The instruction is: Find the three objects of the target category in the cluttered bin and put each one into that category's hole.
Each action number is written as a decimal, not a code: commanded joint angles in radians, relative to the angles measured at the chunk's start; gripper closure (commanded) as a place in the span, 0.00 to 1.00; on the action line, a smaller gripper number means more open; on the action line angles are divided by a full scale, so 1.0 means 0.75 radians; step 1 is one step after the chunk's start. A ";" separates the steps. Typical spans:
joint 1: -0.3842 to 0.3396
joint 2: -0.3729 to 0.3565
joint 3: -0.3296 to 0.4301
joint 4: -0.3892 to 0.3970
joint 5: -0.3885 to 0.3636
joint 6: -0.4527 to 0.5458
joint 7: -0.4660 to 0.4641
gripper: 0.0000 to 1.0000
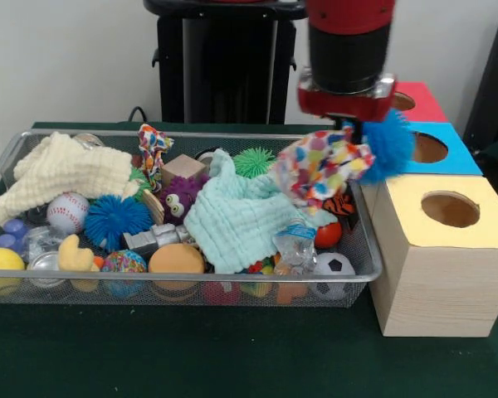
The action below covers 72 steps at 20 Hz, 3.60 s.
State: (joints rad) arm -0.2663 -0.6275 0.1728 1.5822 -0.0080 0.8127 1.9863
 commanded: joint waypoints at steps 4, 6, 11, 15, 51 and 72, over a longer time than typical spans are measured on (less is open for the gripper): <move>-0.374 0.072 0.258 0.168 -0.371 -0.208 -0.578 1.00; -0.437 0.094 0.308 0.153 -0.431 -0.208 -0.618 1.00; -0.550 0.134 0.403 0.142 -0.544 -0.212 -0.652 1.00; -0.571 0.137 0.426 0.178 -0.634 -0.287 -0.539 0.00; -0.458 0.145 0.361 0.232 -0.718 -0.421 -0.289 1.00; -0.296 0.066 0.336 0.386 -0.607 -0.453 -0.033 0.00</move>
State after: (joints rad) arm -0.5863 -0.5693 0.4215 1.7232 -0.4836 0.5169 1.8163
